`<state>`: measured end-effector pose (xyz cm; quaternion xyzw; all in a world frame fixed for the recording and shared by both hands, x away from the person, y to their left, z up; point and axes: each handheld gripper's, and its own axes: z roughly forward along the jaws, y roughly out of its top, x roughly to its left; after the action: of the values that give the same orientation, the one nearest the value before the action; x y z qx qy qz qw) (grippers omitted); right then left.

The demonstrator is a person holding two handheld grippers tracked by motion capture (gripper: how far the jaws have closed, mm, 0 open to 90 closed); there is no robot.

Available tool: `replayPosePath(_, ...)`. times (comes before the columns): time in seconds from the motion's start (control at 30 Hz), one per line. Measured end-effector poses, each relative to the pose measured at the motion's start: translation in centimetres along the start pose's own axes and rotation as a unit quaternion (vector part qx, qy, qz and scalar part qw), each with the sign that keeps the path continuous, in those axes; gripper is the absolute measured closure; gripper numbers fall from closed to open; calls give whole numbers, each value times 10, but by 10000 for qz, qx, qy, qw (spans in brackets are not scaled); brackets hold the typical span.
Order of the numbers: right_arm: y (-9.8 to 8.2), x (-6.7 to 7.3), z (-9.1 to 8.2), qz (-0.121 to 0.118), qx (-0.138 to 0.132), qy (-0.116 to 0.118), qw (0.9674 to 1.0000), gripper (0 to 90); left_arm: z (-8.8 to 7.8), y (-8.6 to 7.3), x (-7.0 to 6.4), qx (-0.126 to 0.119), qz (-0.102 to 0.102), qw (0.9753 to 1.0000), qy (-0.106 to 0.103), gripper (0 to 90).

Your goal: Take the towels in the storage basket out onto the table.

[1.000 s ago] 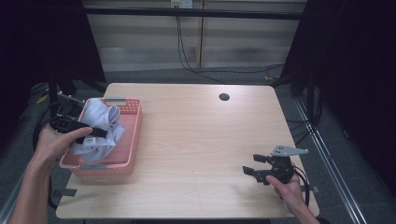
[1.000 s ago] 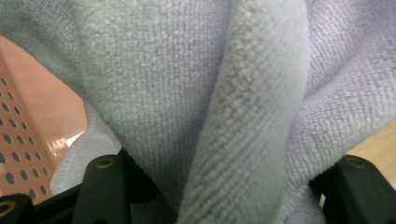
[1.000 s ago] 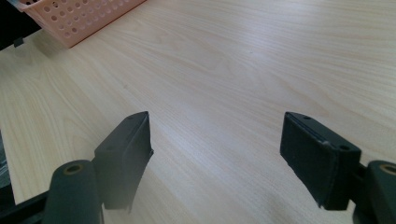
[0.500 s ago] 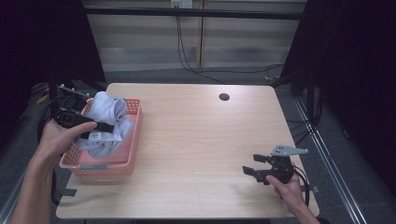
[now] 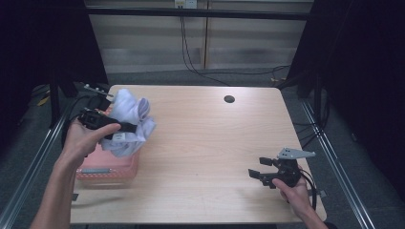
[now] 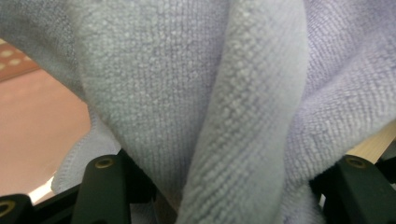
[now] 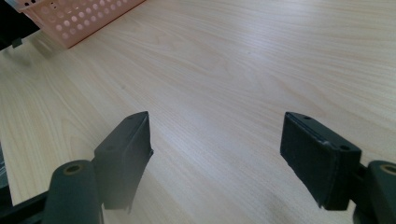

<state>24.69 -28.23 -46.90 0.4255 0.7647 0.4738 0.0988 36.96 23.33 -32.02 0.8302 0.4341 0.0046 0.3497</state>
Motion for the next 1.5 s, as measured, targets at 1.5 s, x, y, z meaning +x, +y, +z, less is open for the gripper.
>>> replayPosePath(1.5, 1, -4, 0, -65, -28, 20, 10000, 242, 219, -9, -110, 613, 1064, 9900, -701, 259)
